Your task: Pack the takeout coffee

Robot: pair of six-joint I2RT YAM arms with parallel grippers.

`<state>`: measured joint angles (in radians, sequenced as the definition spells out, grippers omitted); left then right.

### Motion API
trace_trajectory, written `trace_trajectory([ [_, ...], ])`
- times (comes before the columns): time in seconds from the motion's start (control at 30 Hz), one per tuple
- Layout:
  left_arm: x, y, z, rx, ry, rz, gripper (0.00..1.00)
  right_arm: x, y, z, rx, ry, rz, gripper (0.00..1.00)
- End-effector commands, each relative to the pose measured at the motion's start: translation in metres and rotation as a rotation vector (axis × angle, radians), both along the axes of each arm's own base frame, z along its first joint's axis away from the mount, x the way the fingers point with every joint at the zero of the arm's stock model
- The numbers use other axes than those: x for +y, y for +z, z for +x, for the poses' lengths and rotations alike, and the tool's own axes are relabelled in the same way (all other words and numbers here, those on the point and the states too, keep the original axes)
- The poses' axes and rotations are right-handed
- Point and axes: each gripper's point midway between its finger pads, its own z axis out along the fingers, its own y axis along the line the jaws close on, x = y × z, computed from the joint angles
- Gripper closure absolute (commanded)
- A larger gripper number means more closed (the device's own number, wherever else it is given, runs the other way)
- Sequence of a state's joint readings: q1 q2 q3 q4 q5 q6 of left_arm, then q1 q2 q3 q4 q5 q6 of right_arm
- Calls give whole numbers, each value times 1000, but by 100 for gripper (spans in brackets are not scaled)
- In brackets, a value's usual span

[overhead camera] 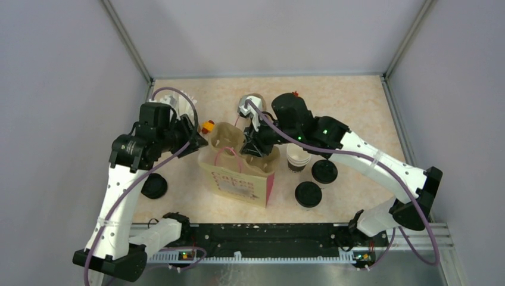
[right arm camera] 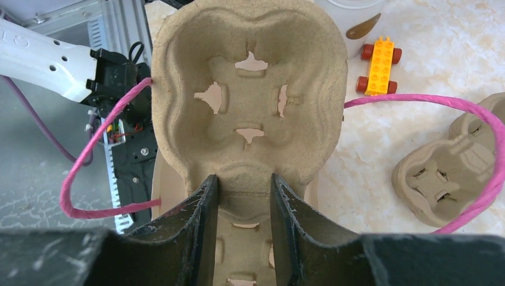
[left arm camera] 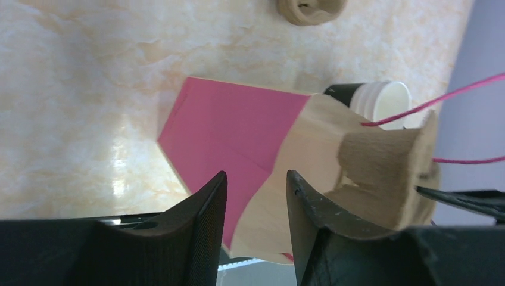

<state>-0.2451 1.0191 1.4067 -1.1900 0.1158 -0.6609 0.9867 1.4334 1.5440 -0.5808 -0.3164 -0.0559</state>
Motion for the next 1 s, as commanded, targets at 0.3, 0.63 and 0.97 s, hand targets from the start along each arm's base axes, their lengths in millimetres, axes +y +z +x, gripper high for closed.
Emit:
trace_trajectory([
  [0.3,-8,17,0,-62,-18,-66,56,6,0,-3,-54,36,-15,76],
  [0.63,-4,3,-1,-24,-30,-26,59,19,35,3,-80,25,80,76],
  [0.97,-3,4,-2,-29,-29,-16,58,23,52,5,-94,-3,169,76],
])
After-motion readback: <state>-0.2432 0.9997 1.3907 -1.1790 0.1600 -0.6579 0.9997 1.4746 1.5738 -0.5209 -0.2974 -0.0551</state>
